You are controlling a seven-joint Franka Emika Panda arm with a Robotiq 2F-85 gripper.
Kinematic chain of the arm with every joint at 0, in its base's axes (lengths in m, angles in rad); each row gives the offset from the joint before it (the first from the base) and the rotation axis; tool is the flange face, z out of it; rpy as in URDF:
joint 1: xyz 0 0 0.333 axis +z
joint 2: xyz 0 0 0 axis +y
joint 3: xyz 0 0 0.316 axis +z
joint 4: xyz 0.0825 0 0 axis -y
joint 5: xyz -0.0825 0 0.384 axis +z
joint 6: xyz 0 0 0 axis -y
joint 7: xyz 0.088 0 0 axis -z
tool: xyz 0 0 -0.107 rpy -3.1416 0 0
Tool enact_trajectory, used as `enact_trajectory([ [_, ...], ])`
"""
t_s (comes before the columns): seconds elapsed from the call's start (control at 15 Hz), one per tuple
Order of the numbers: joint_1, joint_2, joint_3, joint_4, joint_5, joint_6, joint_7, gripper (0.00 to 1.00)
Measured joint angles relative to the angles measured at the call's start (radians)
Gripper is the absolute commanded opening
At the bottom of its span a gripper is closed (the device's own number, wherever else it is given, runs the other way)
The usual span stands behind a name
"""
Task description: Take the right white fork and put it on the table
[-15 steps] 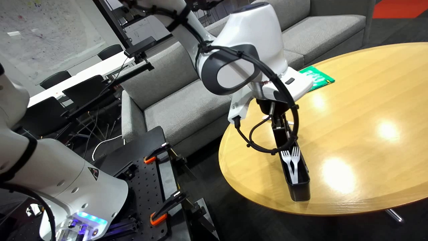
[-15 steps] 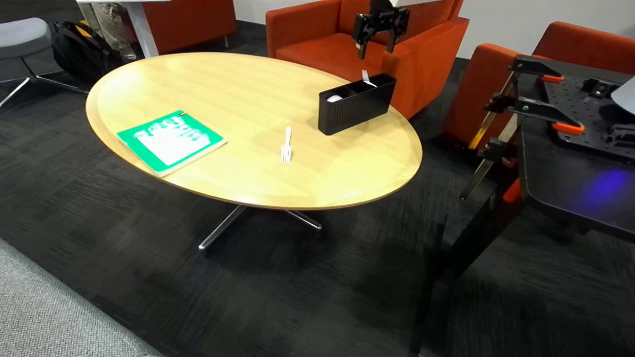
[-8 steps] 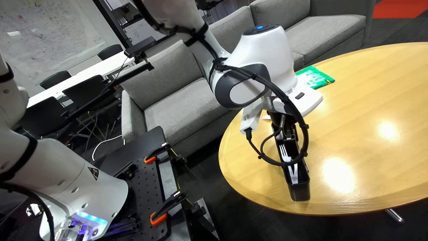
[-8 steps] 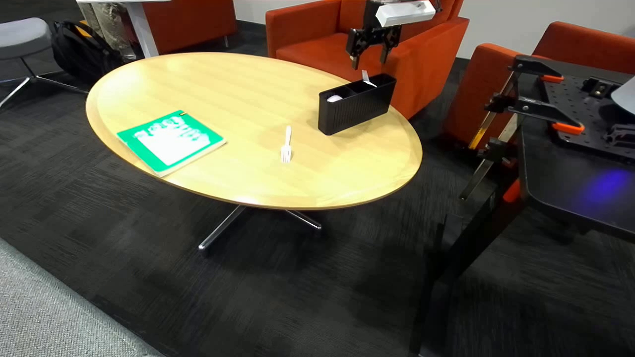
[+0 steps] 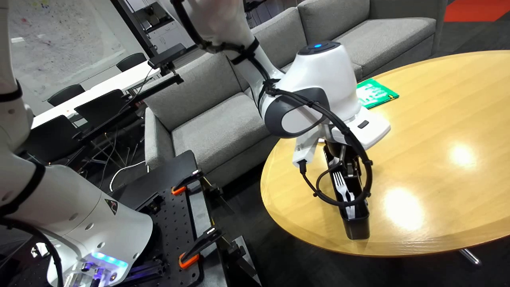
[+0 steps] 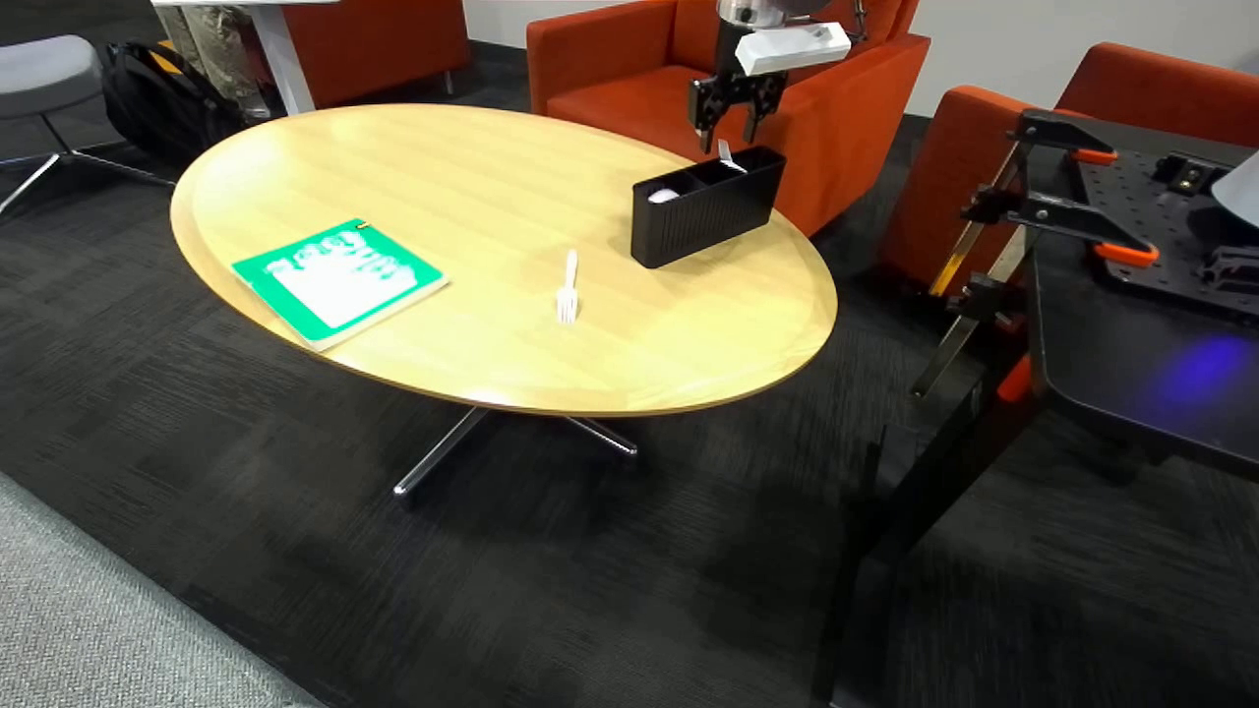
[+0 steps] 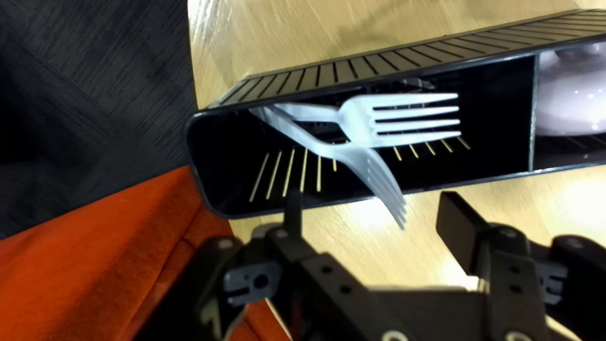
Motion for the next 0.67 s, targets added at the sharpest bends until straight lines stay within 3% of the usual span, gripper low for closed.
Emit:
enact_trajectory([
  [0.4, 0.020, 0.017, -0.024, 0.010, 0.015, 0.000, 0.000, 0.00],
  [0.67, 0.041, 0.017, -0.047, 0.010, 0.016, 0.000, 0.002, 0.01],
])
